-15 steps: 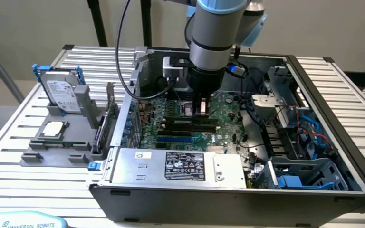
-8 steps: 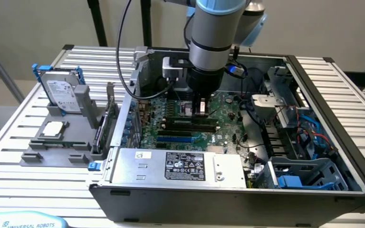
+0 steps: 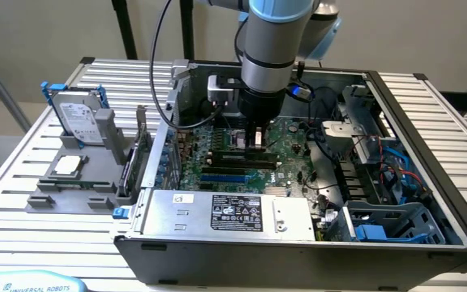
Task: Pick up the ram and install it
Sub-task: 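Insert the ram into the slot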
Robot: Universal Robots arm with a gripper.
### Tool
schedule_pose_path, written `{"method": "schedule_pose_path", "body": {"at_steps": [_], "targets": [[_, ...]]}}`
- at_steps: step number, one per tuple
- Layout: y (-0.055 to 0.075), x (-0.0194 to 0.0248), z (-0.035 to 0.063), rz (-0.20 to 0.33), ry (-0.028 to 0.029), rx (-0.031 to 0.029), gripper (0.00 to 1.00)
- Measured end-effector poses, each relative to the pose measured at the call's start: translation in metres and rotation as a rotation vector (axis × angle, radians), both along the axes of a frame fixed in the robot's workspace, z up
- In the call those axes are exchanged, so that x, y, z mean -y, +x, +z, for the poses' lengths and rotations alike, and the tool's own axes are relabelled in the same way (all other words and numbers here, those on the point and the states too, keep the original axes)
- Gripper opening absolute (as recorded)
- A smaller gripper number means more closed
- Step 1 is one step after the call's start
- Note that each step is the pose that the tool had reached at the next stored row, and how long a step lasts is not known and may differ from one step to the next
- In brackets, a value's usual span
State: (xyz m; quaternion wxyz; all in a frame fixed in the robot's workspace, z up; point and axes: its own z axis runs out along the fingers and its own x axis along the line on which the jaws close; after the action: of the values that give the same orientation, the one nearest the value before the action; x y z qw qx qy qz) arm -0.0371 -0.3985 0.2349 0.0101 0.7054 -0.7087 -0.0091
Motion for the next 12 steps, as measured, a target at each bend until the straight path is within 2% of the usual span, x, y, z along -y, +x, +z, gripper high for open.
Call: {"method": "schedule_pose_path", "body": {"at_steps": [5,12], "targets": [[0.0000,0.0000,-0.0010,0.000,-0.0005,0.0033,0.13],[-0.0011,-0.0002,-0.0025,-0.002,-0.0002,0.0048,0.13]]}}
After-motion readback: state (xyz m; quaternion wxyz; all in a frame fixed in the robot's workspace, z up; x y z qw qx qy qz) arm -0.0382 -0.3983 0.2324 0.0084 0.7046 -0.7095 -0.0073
